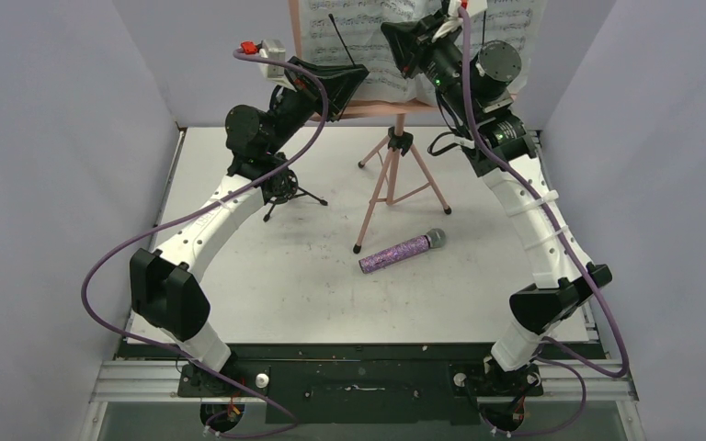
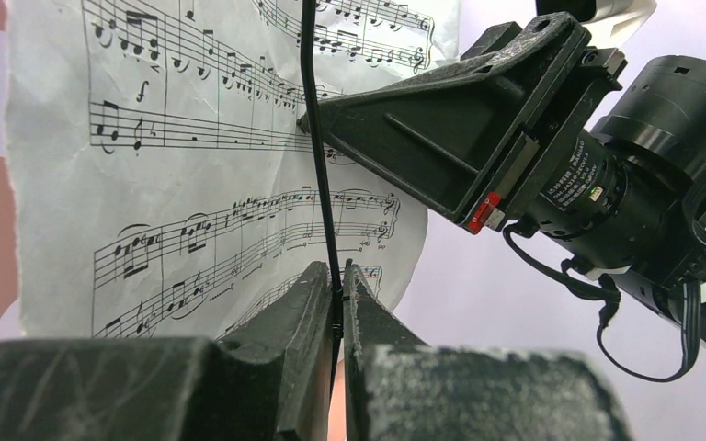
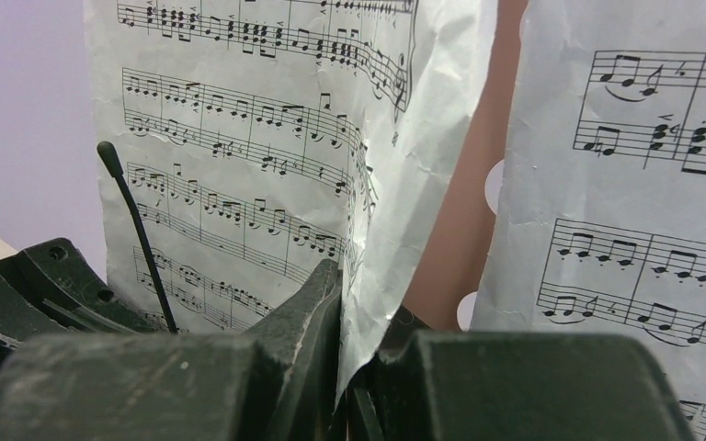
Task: Set up the instrument practice props
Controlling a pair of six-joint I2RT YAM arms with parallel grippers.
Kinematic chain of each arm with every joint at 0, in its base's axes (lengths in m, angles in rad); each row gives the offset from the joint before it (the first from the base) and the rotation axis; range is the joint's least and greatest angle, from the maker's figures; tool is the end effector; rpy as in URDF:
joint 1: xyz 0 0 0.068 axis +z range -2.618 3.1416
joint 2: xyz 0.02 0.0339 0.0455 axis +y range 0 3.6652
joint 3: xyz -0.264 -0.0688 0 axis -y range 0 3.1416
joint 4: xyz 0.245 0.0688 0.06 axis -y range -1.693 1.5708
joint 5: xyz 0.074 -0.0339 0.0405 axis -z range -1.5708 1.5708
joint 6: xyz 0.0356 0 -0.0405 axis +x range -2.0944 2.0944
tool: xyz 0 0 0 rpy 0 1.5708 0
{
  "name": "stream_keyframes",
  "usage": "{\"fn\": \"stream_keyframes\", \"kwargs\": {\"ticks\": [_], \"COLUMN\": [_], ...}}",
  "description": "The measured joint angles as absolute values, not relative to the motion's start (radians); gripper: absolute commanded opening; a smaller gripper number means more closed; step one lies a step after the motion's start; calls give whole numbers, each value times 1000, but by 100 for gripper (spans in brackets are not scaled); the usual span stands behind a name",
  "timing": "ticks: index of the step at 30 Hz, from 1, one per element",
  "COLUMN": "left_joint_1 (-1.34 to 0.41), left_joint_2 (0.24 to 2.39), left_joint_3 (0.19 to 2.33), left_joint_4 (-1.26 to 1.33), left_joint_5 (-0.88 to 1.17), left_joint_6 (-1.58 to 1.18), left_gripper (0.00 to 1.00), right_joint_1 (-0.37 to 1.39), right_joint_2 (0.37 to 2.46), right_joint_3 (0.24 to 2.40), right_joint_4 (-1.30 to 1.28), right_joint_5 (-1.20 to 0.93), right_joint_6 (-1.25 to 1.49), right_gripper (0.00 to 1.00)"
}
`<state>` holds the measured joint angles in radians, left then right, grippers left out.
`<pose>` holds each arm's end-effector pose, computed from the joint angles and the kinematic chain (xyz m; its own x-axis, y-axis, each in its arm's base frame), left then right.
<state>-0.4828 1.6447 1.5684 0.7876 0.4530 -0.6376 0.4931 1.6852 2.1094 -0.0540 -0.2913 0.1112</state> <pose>0.3193 -0.1850 0.4871 0.0413 -0.6260 -0.7788 0.9156 0.3358 -0.2213 0.3030 0.1744 0.5704 0.2402 0.2498 -0.9380 -0.7204 0.6936 0.0002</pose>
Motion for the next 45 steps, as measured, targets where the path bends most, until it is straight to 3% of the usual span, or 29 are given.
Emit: {"fn": "stream_keyframes", "kwargs": {"ticks": [26, 30, 32, 36, 45], "left_joint_1": [-485, -485, -485, -485, -485], "left_joint_2": [1624, 1620, 1616, 1608, 1571], "left_joint_3": [1571, 1570, 1568, 1564, 1560], "left_joint_4": [739, 729, 727, 724, 731], "left_joint_5": [455, 450, 445, 427, 388], "left_joint_6": [-549, -541, -538, -536, -528], "left_gripper": [0, 10, 16, 22, 29], "right_joint_1": [532, 542, 546, 552, 558], "right_joint_2": [1610, 1610, 1611, 1610, 1593], "right_joint_3": [1943, 1943, 1943, 1941, 1927], "right_joint_4": [15, 21, 24, 26, 23], "right_joint_5": [-312, -311, -311, -295, -238], "right_joint_6": [57, 57, 57, 60, 65], "right_gripper": [5, 7, 17, 26, 29]}}
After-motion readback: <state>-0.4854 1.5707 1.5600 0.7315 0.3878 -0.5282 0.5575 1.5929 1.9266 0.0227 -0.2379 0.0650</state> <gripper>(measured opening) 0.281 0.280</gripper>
